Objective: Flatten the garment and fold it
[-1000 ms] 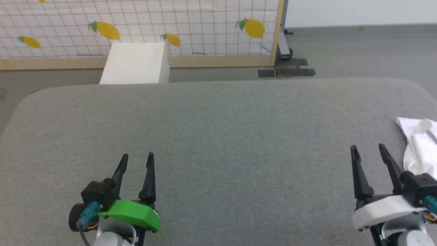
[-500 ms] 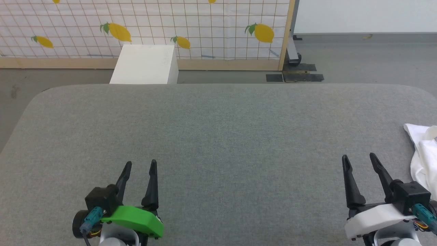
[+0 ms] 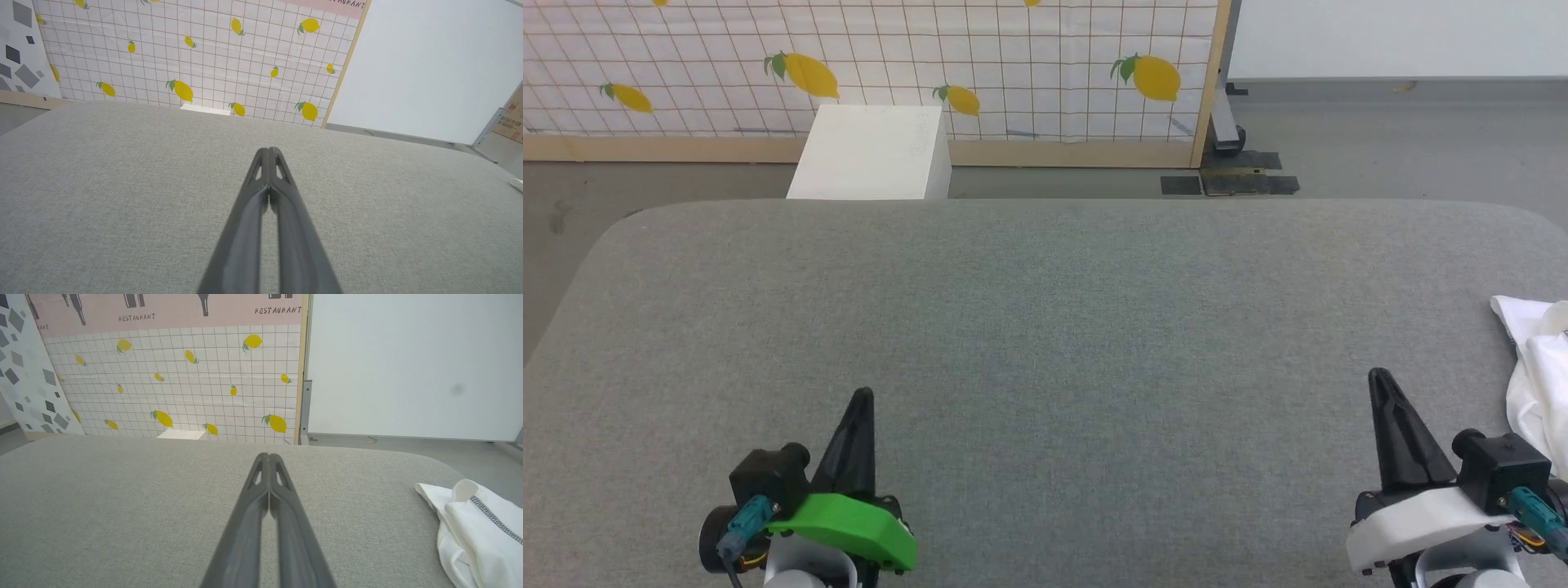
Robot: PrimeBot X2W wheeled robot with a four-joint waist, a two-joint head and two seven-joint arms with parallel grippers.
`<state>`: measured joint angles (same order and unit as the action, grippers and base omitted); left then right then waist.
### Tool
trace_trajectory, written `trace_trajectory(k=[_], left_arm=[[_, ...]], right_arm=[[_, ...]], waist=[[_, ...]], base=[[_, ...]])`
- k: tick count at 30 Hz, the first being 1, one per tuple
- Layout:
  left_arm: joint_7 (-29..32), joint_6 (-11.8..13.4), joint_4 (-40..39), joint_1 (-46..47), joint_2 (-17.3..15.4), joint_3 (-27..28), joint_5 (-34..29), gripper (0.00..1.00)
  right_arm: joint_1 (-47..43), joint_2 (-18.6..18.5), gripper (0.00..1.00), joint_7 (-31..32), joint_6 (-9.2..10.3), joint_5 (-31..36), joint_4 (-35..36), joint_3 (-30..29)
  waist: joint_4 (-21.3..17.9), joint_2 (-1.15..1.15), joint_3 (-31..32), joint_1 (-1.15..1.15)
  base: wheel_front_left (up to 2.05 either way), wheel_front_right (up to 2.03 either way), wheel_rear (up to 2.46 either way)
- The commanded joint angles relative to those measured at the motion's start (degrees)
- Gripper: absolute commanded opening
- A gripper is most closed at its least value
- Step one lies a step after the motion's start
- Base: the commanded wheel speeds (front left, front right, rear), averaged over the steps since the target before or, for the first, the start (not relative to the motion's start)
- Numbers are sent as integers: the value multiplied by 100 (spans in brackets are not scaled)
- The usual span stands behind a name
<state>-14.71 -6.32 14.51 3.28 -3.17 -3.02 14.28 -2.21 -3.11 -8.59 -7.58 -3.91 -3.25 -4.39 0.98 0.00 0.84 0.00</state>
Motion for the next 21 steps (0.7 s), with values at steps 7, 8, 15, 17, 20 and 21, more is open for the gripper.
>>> trace_trajectory(k=[7, 8, 15, 17, 20, 21], left_arm=[[22, 9, -21, -5, 0, 4, -21, 0], [35, 15, -34, -8, 1, 7, -34, 0], [116, 50, -115, -26, 2, 24, -113, 0], [139, 60, -137, -31, 3, 29, -135, 0], [173, 74, -170, -39, 3, 35, -168, 0], [186, 80, -183, -41, 4, 38, -180, 0]], right_arm=[[3, 0, 0, 13, 0, 5, 4, 6], [5, 1, 0, 20, 0, 8, 7, 10], [17, 2, 0, 68, 1, 30, 25, 35], [21, 2, 0, 81, 1, 36, 30, 42], [26, 3, 0, 101, 1, 45, 37, 52], [28, 3, 0, 108, 1, 48, 40, 55]], waist=[[-2, 0, -1, 0], [-2, 0, -2, 0], [-8, 0, -7, 0], [-9, 0, -8, 0], [-12, 0, -10, 0], [-13, 0, -11, 0]], base=[[0, 0, 0], [0, 0, 0], [0, 0, 0], [0, 0, 0], [0, 0, 0], [0, 0, 0]])
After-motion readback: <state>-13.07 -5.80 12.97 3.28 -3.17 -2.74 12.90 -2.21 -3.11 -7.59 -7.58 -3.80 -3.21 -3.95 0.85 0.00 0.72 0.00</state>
